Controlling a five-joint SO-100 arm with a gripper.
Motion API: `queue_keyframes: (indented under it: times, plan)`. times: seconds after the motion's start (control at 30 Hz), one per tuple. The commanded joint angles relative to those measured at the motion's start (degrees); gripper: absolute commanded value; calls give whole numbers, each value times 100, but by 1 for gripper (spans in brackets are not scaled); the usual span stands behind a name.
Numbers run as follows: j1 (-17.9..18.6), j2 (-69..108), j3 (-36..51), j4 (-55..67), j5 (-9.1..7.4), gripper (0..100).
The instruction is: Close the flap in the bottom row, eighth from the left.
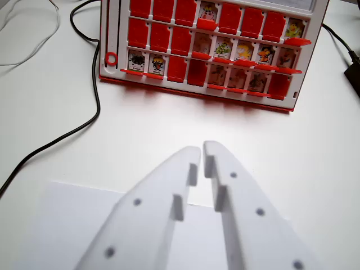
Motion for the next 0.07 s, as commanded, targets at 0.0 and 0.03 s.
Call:
queue_keyframes:
  times: [0.0, 0.03]
  plan:
    - [-18, 0, -35, -167, 26, 0]
    - [-18, 0, -18, -193, 26, 0]
